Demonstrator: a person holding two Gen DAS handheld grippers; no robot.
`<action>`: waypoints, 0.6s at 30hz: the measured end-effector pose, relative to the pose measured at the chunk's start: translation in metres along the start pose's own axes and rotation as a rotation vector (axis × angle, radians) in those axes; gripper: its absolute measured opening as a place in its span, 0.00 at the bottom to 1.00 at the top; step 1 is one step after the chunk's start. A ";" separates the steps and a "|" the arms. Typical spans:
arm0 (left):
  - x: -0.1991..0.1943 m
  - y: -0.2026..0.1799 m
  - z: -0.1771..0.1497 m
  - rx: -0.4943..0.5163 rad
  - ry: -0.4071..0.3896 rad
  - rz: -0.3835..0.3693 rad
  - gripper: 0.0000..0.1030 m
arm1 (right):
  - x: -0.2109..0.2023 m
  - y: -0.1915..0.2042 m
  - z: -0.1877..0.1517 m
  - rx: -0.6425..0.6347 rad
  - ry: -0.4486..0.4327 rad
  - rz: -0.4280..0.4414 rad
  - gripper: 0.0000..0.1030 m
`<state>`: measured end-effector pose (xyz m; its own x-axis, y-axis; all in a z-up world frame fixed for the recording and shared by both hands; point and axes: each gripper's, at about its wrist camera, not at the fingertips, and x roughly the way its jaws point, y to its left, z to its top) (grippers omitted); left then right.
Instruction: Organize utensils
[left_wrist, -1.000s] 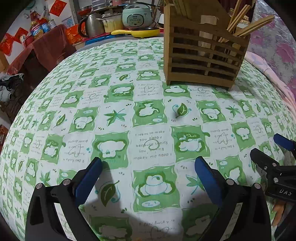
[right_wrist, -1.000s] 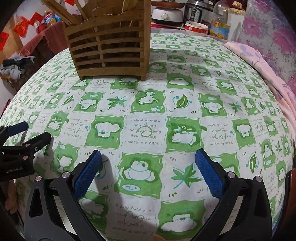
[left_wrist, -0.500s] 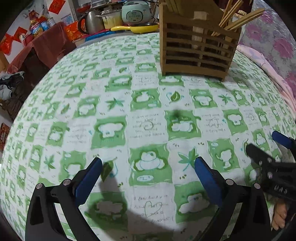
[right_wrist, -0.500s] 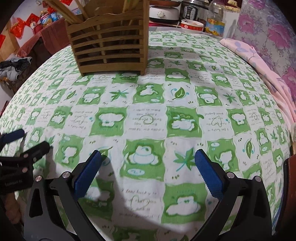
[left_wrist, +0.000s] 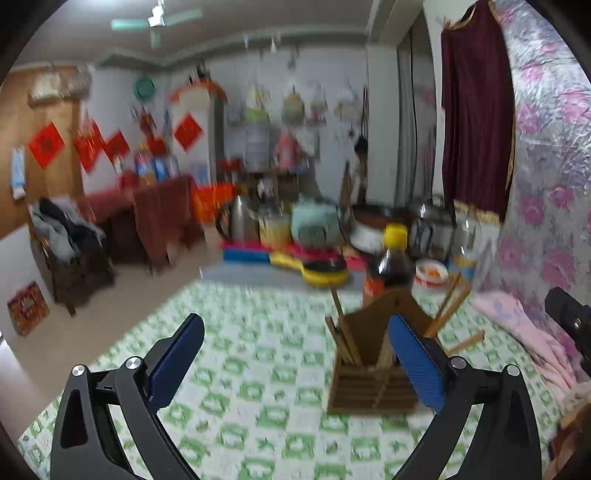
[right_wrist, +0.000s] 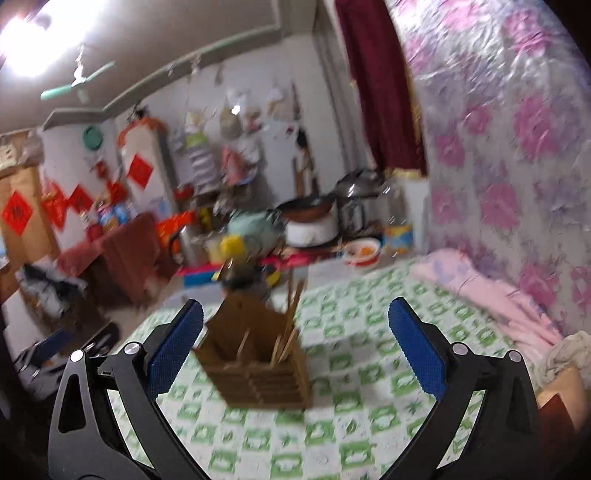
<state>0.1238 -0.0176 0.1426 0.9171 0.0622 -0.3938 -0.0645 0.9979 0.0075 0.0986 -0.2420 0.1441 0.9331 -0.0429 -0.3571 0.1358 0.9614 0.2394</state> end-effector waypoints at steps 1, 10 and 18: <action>0.001 -0.002 -0.007 0.011 -0.008 0.000 0.95 | 0.001 -0.001 -0.008 0.001 -0.023 -0.017 0.94; 0.038 -0.014 -0.089 0.175 0.183 0.017 0.95 | 0.052 -0.004 -0.096 -0.059 0.230 -0.037 0.94; 0.017 0.012 -0.097 0.101 0.158 0.025 0.95 | 0.031 -0.002 -0.109 -0.107 0.183 -0.064 0.94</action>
<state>0.1001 -0.0068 0.0466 0.8418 0.0911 -0.5321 -0.0393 0.9934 0.1079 0.0908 -0.2154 0.0342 0.8464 -0.0644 -0.5286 0.1478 0.9821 0.1170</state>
